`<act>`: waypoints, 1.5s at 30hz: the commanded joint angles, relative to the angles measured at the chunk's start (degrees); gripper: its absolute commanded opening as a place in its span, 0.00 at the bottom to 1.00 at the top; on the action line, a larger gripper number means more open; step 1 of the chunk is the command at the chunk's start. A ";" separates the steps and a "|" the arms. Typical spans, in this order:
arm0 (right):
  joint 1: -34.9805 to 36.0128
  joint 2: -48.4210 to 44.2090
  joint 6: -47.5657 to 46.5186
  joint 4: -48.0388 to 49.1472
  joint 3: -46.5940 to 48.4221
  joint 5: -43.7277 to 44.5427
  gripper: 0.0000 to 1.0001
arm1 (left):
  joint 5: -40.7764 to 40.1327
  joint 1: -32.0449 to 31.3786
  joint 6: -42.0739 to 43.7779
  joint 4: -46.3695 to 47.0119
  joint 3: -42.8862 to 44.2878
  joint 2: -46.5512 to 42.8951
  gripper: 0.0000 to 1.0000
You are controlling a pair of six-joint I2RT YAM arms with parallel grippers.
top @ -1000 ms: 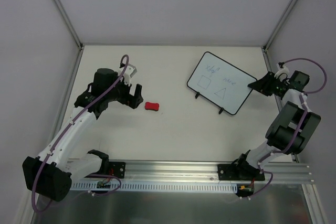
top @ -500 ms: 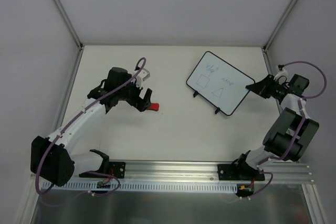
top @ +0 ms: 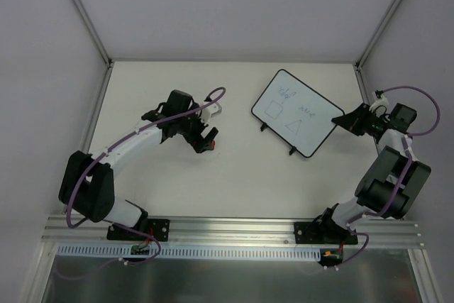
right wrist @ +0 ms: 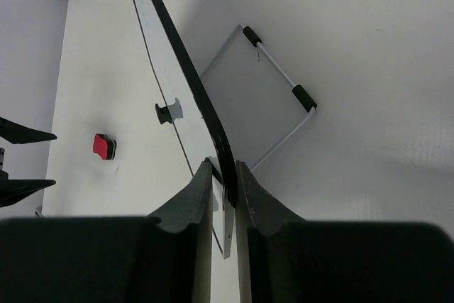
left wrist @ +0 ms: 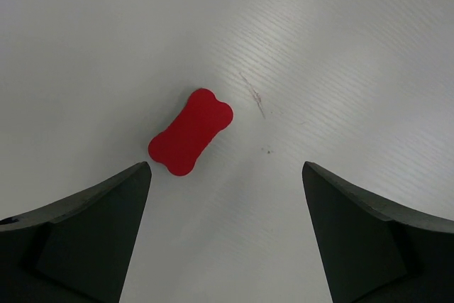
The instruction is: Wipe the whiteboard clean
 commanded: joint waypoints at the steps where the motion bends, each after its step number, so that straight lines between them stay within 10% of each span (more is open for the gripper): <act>1: 0.59 -1.39 -3.45 -1.21 -1.25 6.49 0.15 | 1.49 -0.86 9.88 1.82 3.38 3.47 0.90; 12: 0.42 -1.48 -3.89 -1.38 -1.42 7.37 0.25 | -0.71 -0.86 22.46 1.56 4.79 12.52 0.82; 45: 0.06 -1.39 -4.51 -1.56 -1.25 8.34 0.33 | -0.09 -1.56 25.19 -2.22 8.66 19.39 0.71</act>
